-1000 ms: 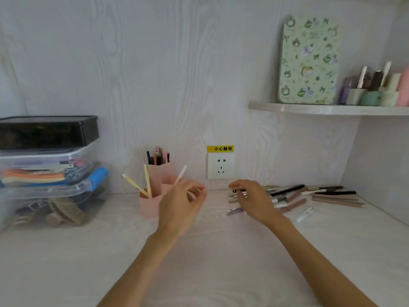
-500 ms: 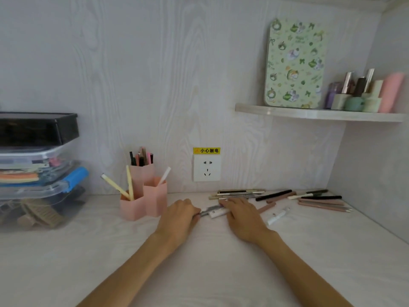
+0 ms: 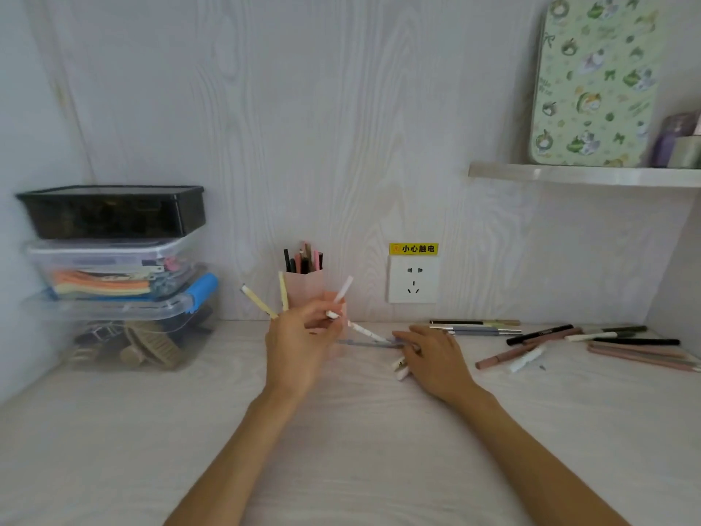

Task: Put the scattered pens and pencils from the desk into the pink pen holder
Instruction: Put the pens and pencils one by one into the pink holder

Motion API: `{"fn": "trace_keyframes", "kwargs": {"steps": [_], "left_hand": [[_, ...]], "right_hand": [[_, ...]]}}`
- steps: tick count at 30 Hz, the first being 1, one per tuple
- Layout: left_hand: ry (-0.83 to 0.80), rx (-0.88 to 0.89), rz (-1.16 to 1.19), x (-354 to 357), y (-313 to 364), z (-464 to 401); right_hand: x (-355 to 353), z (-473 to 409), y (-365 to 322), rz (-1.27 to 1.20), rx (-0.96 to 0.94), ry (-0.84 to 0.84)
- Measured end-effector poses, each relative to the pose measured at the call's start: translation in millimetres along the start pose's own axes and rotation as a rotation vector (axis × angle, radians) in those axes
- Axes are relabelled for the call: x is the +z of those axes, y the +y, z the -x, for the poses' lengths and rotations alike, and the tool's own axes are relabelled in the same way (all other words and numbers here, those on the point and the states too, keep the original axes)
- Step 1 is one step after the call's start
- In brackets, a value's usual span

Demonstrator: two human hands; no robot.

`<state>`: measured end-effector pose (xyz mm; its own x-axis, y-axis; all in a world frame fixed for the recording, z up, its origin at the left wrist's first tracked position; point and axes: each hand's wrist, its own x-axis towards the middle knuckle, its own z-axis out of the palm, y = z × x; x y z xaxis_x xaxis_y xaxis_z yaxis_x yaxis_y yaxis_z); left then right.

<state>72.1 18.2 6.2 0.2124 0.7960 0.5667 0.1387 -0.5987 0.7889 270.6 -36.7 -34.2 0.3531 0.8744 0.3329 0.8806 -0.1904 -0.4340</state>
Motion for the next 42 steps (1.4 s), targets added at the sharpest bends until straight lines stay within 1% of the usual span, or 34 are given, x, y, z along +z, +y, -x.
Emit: {"fn": "trace_keyframes", "kwargs": {"steps": [3,6,8,10,13,15,18,21,24,26,29,30,32,35,36,37,39,40,41,42], "left_hand": [[0.115,0.011,0.160,-9.3,10.2,-5.6],[0.359,0.077,0.259,-23.9,19.0,-12.6],[0.542,0.188,0.218,-37.5,22.9,-17.5],[0.664,0.293,0.140,-49.4,22.0,-22.4],[0.764,0.339,0.071,-58.6,16.1,-29.7],[0.756,0.366,0.017,-59.9,10.6,-34.2],[0.703,0.403,-0.094,-55.9,3.4,-37.4],[0.621,0.399,-0.232,-49.8,3.0,-43.7],[0.480,0.357,-0.408,-43.7,8.2,-57.7],[0.356,0.313,-0.545,-38.1,8.6,-66.5],[0.181,0.295,-0.753,-29.1,-2.4,-72.2],[0.147,0.302,-0.800,-27.4,-6.9,-72.0],[0.139,0.331,-0.817,-26.5,-11.1,-65.8],[0.191,0.419,-0.690,-31.8,-3.3,-40.4],[0.120,0.446,-0.677,-34.3,-0.8,-27.4],[-0.029,0.412,-0.687,-36.4,1.5,-14.5],[-0.388,0.217,-0.747,-38.5,-0.9,5.1],[-0.504,0.147,-0.771,-39.8,-6.2,11.3],[-0.567,0.114,-0.766,-41.0,-12.9,14.8],[-0.587,0.098,-0.738,-42.2,-17.2,16.2]], "right_hand": [[1.9,0.6,-1.3,0.025,-0.014,-0.004],[1.5,0.3,-0.8,0.006,-0.018,0.008],[1.7,0.5,-0.3,0.005,-0.023,0.011],[1.9,0.2,-0.3,0.009,-0.025,0.006],[1.6,0.0,-0.2,0.006,-0.028,0.008],[0.7,0.3,-0.4,0.012,-0.033,0.006],[0.2,0.2,-0.9,0.013,-0.036,0.005],[0.5,-0.7,-1.3,0.017,-0.031,0.003],[1.0,-0.6,-0.4,0.014,-0.029,-0.003],[1.2,-0.3,-0.2,0.012,-0.028,-0.001],[1.4,-0.5,-0.6,0.012,-0.035,0.013],[1.5,-0.6,-0.8,0.011,-0.039,0.018],[1.1,-0.6,-0.4,-0.006,-0.044,0.031],[-0.1,-1.5,-0.7,-0.039,-0.059,0.047],[-0.1,-1.4,-1.1,-0.044,-0.061,0.055],[-0.8,-1.5,-1.4,-0.038,-0.059,0.062],[-2.3,-0.9,-3.4,-0.008,-0.049,0.076],[-3.4,0.2,-4.9,0.008,-0.043,0.077],[-4.9,1.1,-6.9,0.024,-0.043,0.079],[-6.1,2.5,-9.2,0.038,-0.053,0.078]]}}
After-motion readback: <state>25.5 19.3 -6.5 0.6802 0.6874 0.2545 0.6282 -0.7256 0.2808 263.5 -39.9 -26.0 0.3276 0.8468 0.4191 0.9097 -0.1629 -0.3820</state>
